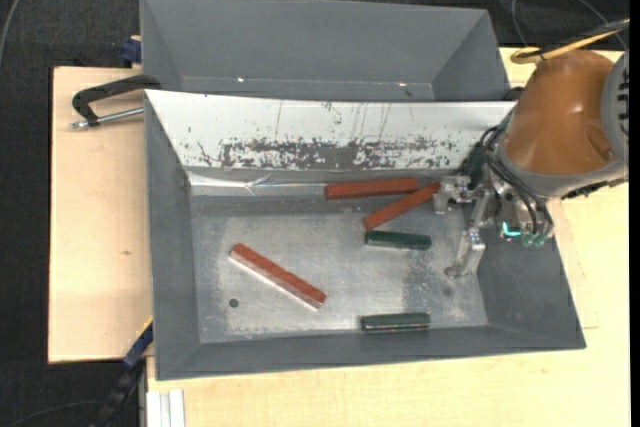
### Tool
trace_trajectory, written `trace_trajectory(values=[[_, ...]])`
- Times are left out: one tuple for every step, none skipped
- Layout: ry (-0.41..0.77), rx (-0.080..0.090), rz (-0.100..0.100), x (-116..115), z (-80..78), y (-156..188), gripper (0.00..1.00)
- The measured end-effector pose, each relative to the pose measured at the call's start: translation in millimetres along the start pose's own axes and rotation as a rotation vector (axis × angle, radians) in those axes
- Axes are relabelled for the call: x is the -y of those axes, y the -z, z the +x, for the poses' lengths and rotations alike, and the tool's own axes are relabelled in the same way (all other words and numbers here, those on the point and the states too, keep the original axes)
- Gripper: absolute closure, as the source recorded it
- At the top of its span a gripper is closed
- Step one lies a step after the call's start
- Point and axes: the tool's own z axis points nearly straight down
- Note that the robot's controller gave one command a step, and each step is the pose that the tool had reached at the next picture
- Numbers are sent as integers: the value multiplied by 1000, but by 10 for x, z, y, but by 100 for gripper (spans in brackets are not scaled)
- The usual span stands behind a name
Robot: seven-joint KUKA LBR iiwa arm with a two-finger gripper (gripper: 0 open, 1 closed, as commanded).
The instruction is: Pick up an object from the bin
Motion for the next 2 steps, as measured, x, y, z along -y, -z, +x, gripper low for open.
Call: trace_trajectory(values=[[35, 2, 0, -46, -239, -633, 0], [86, 2, -1, -449, -114, -597, 0]])
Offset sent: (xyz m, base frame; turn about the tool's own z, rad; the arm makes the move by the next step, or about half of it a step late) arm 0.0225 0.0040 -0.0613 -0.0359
